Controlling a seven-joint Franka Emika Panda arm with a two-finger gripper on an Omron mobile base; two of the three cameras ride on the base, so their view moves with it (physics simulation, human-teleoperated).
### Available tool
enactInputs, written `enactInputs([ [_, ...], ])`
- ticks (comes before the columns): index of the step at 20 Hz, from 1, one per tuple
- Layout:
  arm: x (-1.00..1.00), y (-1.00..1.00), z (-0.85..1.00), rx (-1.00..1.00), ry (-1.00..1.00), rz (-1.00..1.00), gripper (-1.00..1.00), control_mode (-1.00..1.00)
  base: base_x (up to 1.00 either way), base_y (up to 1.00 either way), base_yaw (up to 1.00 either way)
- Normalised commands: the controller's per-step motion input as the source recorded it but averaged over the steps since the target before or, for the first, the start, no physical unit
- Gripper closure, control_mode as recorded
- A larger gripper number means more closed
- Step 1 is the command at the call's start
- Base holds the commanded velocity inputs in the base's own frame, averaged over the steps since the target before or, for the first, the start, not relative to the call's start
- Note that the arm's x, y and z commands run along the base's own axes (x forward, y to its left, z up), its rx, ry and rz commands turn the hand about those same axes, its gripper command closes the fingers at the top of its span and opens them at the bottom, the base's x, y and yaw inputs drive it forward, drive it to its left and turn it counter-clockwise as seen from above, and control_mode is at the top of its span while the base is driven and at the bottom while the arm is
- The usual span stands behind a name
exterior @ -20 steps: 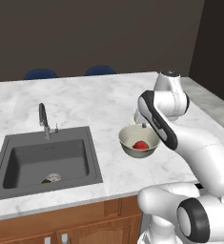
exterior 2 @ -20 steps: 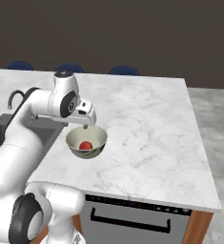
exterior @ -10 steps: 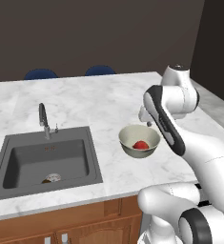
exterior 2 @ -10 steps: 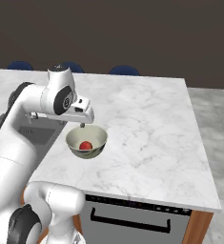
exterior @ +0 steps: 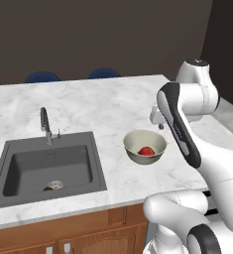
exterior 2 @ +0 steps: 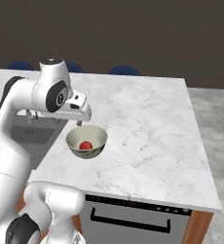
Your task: Pick the onions from the cabinet and place them in one bowl. Pick the avocado from the sink and place it in the other bowl.
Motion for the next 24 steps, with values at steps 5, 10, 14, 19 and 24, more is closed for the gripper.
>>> enactInputs([
  [5, -0.41, 0.00, 0.38, 0.00, 0.00, 0.00, -1.00, -1.00, 0.00, 0.00, 0.00],
  [10, -0.51, 0.00, 0.26, 0.00, -0.01, 0.00, -1.00, -1.00, 0.00, 0.00, 0.00],
  [14, -0.52, 0.00, 0.23, 0.00, -0.02, 0.00, -1.00, -1.00, 0.00, 0.00, 0.00],
  [19, -0.16, 0.00, 0.03, 0.00, 0.00, 0.00, -1.00, 1.00, -0.27, -0.02, -0.05],
  [24, 0.00, 0.00, 0.00, 0.00, 0.00, 0.00, -1.00, 1.00, -0.56, -0.26, -0.51],
])
